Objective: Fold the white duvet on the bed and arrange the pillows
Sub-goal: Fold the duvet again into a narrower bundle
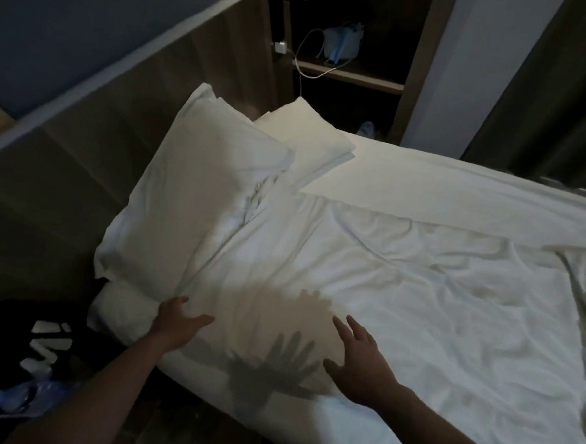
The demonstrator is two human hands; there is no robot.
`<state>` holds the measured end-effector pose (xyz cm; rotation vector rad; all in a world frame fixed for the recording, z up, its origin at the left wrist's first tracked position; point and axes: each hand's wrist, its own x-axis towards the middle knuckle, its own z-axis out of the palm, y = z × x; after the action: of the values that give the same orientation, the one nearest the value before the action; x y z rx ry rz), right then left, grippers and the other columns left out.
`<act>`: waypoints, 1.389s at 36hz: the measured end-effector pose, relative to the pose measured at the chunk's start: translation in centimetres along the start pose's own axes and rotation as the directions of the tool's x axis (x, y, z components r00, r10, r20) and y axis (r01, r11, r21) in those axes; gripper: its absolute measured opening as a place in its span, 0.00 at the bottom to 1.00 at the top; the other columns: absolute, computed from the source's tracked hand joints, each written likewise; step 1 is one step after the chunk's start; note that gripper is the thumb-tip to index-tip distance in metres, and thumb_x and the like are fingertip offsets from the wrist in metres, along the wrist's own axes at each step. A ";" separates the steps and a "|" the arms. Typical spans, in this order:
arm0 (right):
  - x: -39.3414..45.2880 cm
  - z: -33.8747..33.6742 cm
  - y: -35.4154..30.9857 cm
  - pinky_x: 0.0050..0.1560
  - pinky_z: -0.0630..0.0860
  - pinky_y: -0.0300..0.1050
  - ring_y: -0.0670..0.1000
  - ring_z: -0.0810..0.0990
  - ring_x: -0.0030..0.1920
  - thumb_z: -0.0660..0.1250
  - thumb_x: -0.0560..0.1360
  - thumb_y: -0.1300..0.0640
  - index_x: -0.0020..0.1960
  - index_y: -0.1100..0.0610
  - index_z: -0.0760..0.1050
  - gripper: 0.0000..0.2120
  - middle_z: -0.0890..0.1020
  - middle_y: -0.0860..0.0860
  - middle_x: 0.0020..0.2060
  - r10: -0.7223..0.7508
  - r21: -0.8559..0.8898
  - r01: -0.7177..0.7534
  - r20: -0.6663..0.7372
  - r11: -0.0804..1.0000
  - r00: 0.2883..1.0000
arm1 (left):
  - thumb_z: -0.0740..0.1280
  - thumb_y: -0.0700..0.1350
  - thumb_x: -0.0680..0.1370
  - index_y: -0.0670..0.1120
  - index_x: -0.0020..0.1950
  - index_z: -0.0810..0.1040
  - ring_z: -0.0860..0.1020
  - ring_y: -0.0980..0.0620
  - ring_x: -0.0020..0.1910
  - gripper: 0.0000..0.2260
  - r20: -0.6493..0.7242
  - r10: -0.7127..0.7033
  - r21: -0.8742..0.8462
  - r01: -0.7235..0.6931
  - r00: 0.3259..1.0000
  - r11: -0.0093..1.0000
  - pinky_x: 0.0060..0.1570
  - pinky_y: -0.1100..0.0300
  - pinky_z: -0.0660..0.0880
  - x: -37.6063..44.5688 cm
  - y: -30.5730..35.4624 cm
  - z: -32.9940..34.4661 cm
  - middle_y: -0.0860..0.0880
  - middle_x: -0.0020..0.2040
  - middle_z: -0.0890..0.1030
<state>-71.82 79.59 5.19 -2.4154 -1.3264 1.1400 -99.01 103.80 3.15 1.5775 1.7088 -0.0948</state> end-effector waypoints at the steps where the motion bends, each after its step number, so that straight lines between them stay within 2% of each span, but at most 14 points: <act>1: 1.6 0.5 -0.7 0.75 0.61 0.54 0.56 0.49 0.79 0.64 0.77 0.41 0.80 0.45 0.45 0.40 0.48 0.49 0.80 0.008 0.003 -0.008 -0.005 1.000 1.000 | 0.75 0.68 0.52 0.41 0.71 0.70 0.71 0.42 0.68 0.53 -0.007 0.001 0.005 -0.001 1.000 1.000 0.68 0.51 0.69 2.8 -0.9 0.1 0.39 0.71 0.70; 3: 5.0 1.9 -1.9 0.75 0.60 0.52 0.55 0.49 0.79 0.64 0.77 0.41 0.80 0.45 0.45 0.39 0.48 0.49 0.80 0.012 0.010 -0.012 -0.014 1.000 1.000 | 0.72 0.75 0.48 0.42 0.70 0.71 0.73 0.43 0.67 0.59 -0.020 -0.002 0.010 0.003 1.000 1.000 0.68 0.51 0.70 6.8 -1.5 0.4 0.40 0.69 0.72; 9: 13.9 8.1 -3.9 0.75 0.59 0.53 0.55 0.47 0.79 0.63 0.77 0.41 0.80 0.46 0.47 0.39 0.48 0.49 0.80 0.024 0.047 -0.024 -0.002 0.999 1.000 | 0.67 0.79 0.44 0.41 0.76 0.63 0.68 0.42 0.72 0.68 0.034 -0.107 -0.029 0.108 0.994 0.994 0.72 0.52 0.65 14.5 -3.7 3.4 0.41 0.74 0.67; 13: 18.1 13.1 -3.7 0.76 0.56 0.57 0.57 0.47 0.79 0.59 0.76 0.36 0.79 0.45 0.43 0.40 0.45 0.50 0.80 0.043 -0.039 -0.040 0.058 0.998 0.997 | 0.72 0.79 0.42 0.45 0.78 0.60 0.69 0.42 0.71 0.71 0.075 -0.208 -0.180 0.218 0.975 0.959 0.70 0.48 0.67 17.8 -7.9 6.1 0.43 0.75 0.67; 19: 20.5 19.5 -1.0 0.76 0.45 0.60 0.57 0.39 0.79 0.35 0.67 0.27 0.79 0.42 0.36 0.43 0.37 0.48 0.79 0.059 -0.127 -0.057 0.006 0.990 0.998 | 0.77 0.74 0.47 0.46 0.78 0.61 0.74 0.47 0.66 0.65 0.108 -0.208 -0.388 0.233 0.972 0.892 0.68 0.50 0.69 20.5 -10.9 8.1 0.48 0.72 0.71; 27: 20.7 21.8 0.7 0.76 0.39 0.59 0.56 0.34 0.78 0.36 0.72 0.29 0.78 0.43 0.33 0.39 0.34 0.49 0.79 0.015 -0.138 -0.020 -0.041 0.990 0.999 | 0.82 0.68 0.44 0.53 0.68 0.73 0.79 0.51 0.57 0.54 0.375 -0.161 -0.402 0.316 0.913 0.859 0.65 0.52 0.70 19.2 -11.4 4.3 0.53 0.57 0.82; 30: 20.5 21.3 1.1 0.76 0.39 0.58 0.56 0.34 0.78 0.38 0.72 0.28 0.78 0.43 0.34 0.39 0.35 0.48 0.79 0.015 -0.131 -0.018 -0.023 0.991 1.000 | 0.80 0.69 0.52 0.55 0.70 0.69 0.78 0.51 0.56 0.50 0.423 -0.208 -0.275 0.343 0.882 0.898 0.62 0.53 0.71 18.1 -9.4 4.0 0.54 0.57 0.80; 32: 20.3 20.8 1.1 0.77 0.40 0.58 0.55 0.35 0.79 0.40 0.73 0.28 0.79 0.43 0.36 0.39 0.37 0.48 0.79 0.005 -0.126 -0.007 -0.010 0.992 1.000 | 0.78 0.70 0.49 0.58 0.67 0.67 0.77 0.50 0.57 0.49 0.428 -0.267 -0.196 0.377 0.863 0.905 0.60 0.52 0.72 17.1 -8.7 4.5 0.54 0.59 0.79; 34: 19.8 20.3 1.2 0.77 0.40 0.57 0.55 0.37 0.79 0.41 0.73 0.28 0.79 0.43 0.38 0.40 0.39 0.48 0.80 -0.012 -0.113 0.013 0.007 0.993 1.000 | 0.80 0.66 0.49 0.56 0.68 0.71 0.79 0.48 0.58 0.49 0.433 -0.225 -0.246 0.354 0.873 0.902 0.59 0.50 0.75 16.1 -8.3 4.9 0.52 0.60 0.81; 40: 18.1 18.1 3.5 0.78 0.48 0.50 0.52 0.47 0.79 0.54 0.77 0.33 0.80 0.46 0.47 0.36 0.48 0.49 0.80 -0.096 -0.056 0.099 0.056 0.993 0.994 | 0.83 0.62 0.54 0.47 0.71 0.73 0.82 0.46 0.56 0.50 0.296 -0.169 -0.534 0.310 0.940 0.787 0.58 0.47 0.78 13.0 -8.0 6.2 0.47 0.59 0.83; 44: 16.1 17.0 4.9 0.76 0.53 0.46 0.53 0.53 0.79 0.46 0.71 0.29 0.80 0.49 0.51 0.43 0.53 0.51 0.79 -0.096 -0.054 0.098 0.044 0.994 0.994 | 0.79 0.56 0.65 0.45 0.63 0.78 0.83 0.47 0.49 0.31 0.327 -0.209 -0.550 0.365 0.922 0.751 0.36 0.60 0.80 9.5 -5.2 6.7 0.46 0.53 0.85; 45: 15.7 16.9 5.1 0.76 0.54 0.46 0.53 0.54 0.78 0.47 0.71 0.29 0.80 0.50 0.52 0.43 0.54 0.52 0.79 -0.089 -0.032 0.090 0.044 0.995 0.995 | 0.80 0.56 0.62 0.45 0.63 0.78 0.83 0.47 0.48 0.33 0.300 -0.205 -0.566 0.347 0.932 0.748 0.36 0.59 0.81 9.0 -4.5 6.8 0.45 0.53 0.85; 47: 15.0 16.3 5.6 0.75 0.56 0.45 0.53 0.57 0.78 0.56 0.76 0.33 0.80 0.51 0.53 0.38 0.56 0.52 0.79 -0.082 0.027 0.081 0.040 0.996 0.996 | 0.83 0.56 0.53 0.43 0.65 0.78 0.83 0.46 0.51 0.43 0.135 -0.183 -0.561 0.227 0.974 0.796 0.50 0.52 0.81 8.1 -3.2 6.9 0.45 0.56 0.84; 50: 14.0 14.6 6.0 0.73 0.60 0.45 0.54 0.61 0.75 0.62 0.79 0.43 0.79 0.54 0.56 0.33 0.60 0.53 0.77 -0.066 0.192 0.062 0.014 0.979 0.998 | 0.82 0.53 0.55 0.44 0.66 0.77 0.80 0.49 0.57 0.41 -0.157 0.024 -0.385 -0.084 0.987 0.919 0.63 0.50 0.75 5.9 -0.2 6.8 0.49 0.62 0.80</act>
<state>-73.44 83.82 -15.39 -2.2147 -1.2287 1.2185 -95.32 104.81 -4.97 1.3542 1.6692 0.3820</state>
